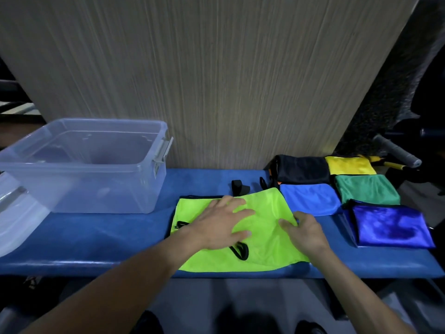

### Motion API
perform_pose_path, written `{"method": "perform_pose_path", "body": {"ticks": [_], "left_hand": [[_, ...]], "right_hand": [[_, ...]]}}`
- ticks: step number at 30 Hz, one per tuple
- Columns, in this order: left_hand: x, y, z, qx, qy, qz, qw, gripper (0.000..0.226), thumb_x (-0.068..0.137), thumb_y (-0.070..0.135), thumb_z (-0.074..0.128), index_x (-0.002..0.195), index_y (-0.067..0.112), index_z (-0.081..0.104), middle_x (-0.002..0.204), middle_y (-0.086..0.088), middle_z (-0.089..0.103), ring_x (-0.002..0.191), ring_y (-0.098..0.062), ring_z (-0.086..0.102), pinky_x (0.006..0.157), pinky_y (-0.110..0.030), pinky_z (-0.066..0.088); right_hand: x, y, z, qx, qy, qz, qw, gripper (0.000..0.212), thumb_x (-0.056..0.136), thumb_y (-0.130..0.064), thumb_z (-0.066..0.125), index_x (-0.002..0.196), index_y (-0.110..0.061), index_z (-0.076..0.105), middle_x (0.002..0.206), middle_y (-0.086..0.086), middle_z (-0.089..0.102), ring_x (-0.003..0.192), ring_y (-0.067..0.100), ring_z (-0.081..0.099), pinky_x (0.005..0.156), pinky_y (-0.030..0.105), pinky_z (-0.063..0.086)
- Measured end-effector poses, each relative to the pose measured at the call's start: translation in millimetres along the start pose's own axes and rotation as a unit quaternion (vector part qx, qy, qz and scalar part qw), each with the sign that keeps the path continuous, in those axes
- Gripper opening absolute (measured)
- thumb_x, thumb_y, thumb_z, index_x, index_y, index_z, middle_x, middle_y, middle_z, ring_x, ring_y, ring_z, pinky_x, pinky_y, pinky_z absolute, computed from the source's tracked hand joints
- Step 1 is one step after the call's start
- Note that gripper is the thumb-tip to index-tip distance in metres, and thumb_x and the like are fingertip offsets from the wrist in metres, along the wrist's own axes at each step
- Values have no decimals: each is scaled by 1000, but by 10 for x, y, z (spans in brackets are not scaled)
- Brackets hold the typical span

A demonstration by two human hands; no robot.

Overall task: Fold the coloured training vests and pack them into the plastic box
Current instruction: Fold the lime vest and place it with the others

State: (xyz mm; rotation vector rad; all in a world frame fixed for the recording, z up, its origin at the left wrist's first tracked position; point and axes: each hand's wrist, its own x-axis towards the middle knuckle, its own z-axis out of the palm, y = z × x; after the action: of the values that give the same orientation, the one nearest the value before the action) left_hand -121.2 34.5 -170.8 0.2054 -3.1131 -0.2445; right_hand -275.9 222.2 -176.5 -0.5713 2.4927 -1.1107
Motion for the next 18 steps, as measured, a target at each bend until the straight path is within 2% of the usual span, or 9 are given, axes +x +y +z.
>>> {"method": "perform_pose_path", "body": {"ticks": [2, 4, 6, 9, 10, 13, 14, 18], "left_hand": [[31, -11, 75, 16, -88, -29, 996, 85, 90, 82, 33, 159, 46, 0, 169, 9, -15, 154, -19, -17, 124, -53, -7], [70, -11, 74, -7, -147, -42, 988, 103, 78, 93, 38, 155, 50, -14, 164, 10, -30, 149, -20, -33, 120, -57, -19], [116, 26, 5, -9, -155, -39, 987, 111, 71, 95, 44, 156, 50, -11, 165, 8, -26, 151, -22, -27, 121, -59, -13], [188, 65, -43, 9, -60, -28, 998, 97, 80, 90, 41, 159, 44, 7, 170, 8, -7, 154, -24, -3, 124, -54, 6], [205, 57, -29, 10, -50, -28, 998, 95, 82, 89, 37, 160, 43, 6, 169, 8, -9, 155, -24, -5, 124, -53, 4], [235, 19, 90, 18, -110, -48, 993, 102, 79, 94, 28, 158, 44, -13, 163, 6, -33, 151, -27, -28, 122, -57, -12], [240, 5, 110, 14, -110, -55, 992, 103, 78, 95, 28, 157, 43, -16, 162, 5, -34, 151, -27, -28, 122, -57, -12], [288, -37, 64, -6, -37, -79, 996, 85, 93, 80, 24, 161, 36, -2, 170, 6, -6, 155, -24, 2, 125, -52, 3]], "right_hand": [[-27, -24, -11, 65, -16, 15, 998, 20, 93, -30, 71, 90, -11, 69, 87, 11, 73, 83, 31, 71, 79, 48, 59], [-58, -52, -36, 98, -24, 19, 995, 16, 94, -28, 71, 91, -12, 70, 90, 10, 74, 85, 30, 72, 82, 49, 59], [-93, -77, -59, 121, -31, 19, 992, 14, 95, -25, 71, 91, -12, 70, 90, 9, 75, 84, 29, 72, 81, 47, 60], [-150, -99, -76, 150, -50, 26, 987, 11, 95, -23, 70, 96, -12, 70, 93, 9, 75, 85, 28, 73, 78, 44, 60], [-157, -97, -77, 160, -57, 29, 985, 10, 95, -22, 71, 98, -12, 70, 94, 8, 76, 85, 27, 73, 79, 44, 60], [-174, -105, -83, 183, -73, 36, 980, 12, 93, -19, 73, 103, -14, 70, 96, 6, 77, 85, 25, 75, 80, 44, 61], [-174, -109, -74, 191, -78, 35, 978, 14, 92, -18, 74, 106, -13, 70, 96, 6, 78, 85, 25, 76, 80, 45, 61], [-200, -137, -39, 204, -91, 27, 974, 14, 92, -13, 73, 105, -16, 70, 92, 3, 79, 82, 23, 77, 78, 43, 62]]}}
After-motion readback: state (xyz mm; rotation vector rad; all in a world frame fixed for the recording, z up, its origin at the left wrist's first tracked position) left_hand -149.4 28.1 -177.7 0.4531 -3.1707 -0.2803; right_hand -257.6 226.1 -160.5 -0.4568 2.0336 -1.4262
